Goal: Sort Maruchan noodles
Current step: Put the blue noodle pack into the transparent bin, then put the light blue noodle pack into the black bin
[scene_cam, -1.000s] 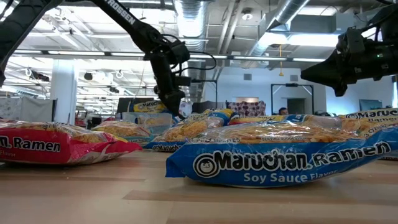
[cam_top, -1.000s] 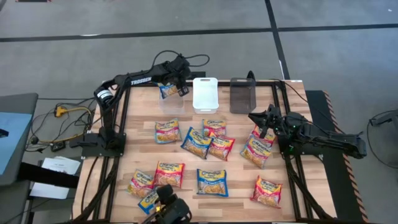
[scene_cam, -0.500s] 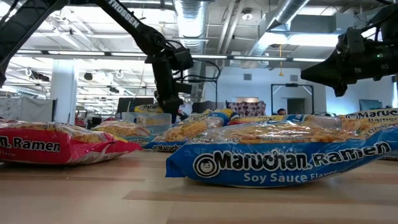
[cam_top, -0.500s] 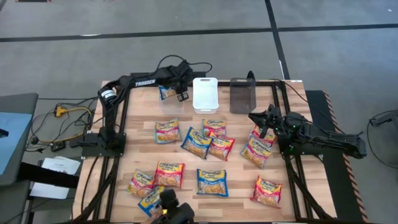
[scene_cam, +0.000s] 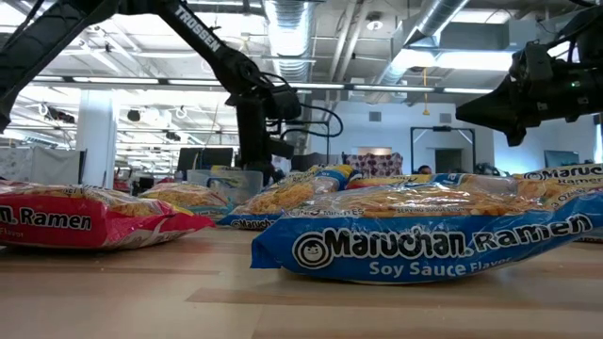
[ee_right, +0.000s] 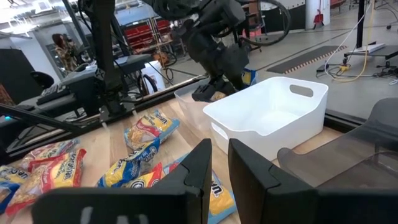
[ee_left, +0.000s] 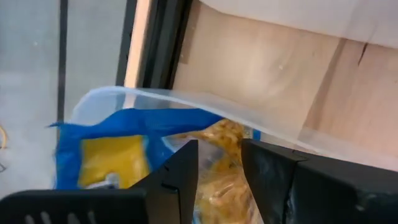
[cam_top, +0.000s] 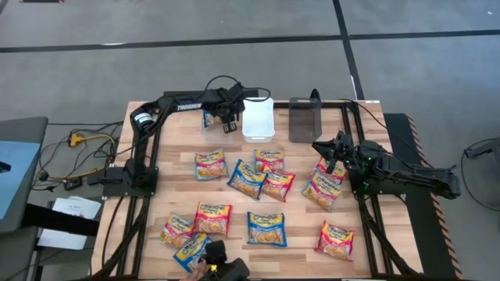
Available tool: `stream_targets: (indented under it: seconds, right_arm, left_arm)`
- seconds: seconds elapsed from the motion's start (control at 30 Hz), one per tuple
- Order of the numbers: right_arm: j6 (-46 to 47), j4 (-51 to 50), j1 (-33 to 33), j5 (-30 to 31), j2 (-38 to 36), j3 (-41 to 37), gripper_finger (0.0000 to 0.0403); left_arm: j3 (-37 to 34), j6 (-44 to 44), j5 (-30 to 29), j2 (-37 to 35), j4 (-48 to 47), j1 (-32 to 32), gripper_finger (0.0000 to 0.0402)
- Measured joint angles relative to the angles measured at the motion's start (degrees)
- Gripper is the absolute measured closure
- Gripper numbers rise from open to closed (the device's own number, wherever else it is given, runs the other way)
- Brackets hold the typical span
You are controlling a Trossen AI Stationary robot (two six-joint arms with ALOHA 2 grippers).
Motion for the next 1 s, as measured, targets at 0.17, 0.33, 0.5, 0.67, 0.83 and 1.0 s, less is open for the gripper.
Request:
stream_targets:
  seconds: [0.17, 0.33, 0.5, 0.67, 0.83, 1.0]
  right_arm:
    - [0.0, 0.0, 0.0, 0.0, 0.0, 0.0, 0.0322]
    - [0.0, 0.0, 0.0, 0.0, 0.0, 0.0, 0.0322]
    - [0.0, 0.0, 0.0, 0.0, 0.0, 0.0, 0.0322]
    - [0.0, 0.0, 0.0, 0.0, 0.0, 0.0, 0.0322]
    - [0.0, 0.0, 0.0, 0.0, 0.0, 0.0, 0.0322]
    - [0.0, 0.0, 0.0, 0.0, 0.0, 0.0, 0.0322]
  left_arm:
    - [4.3, -1.1, -2.9, -0.3, -5.8, 0.0, 0.0290]
    - [10.6, -1.7, -2.8, -0.3, -13.9, -0.1, 0.0290]
    - [17.1, -4.3, -2.6, -0.3, -21.0, -0.8, 0.0290]
    - [23.2, -9.6, -2.6, -0.3, -27.8, -1.8, 0.0290]
    - [27.2, -11.8, -2.6, -0.3, -28.8, -3.1, 0.0290]
    - [28.7, -12.9, 1.9, -0.7, -28.7, -4.2, 0.0290]
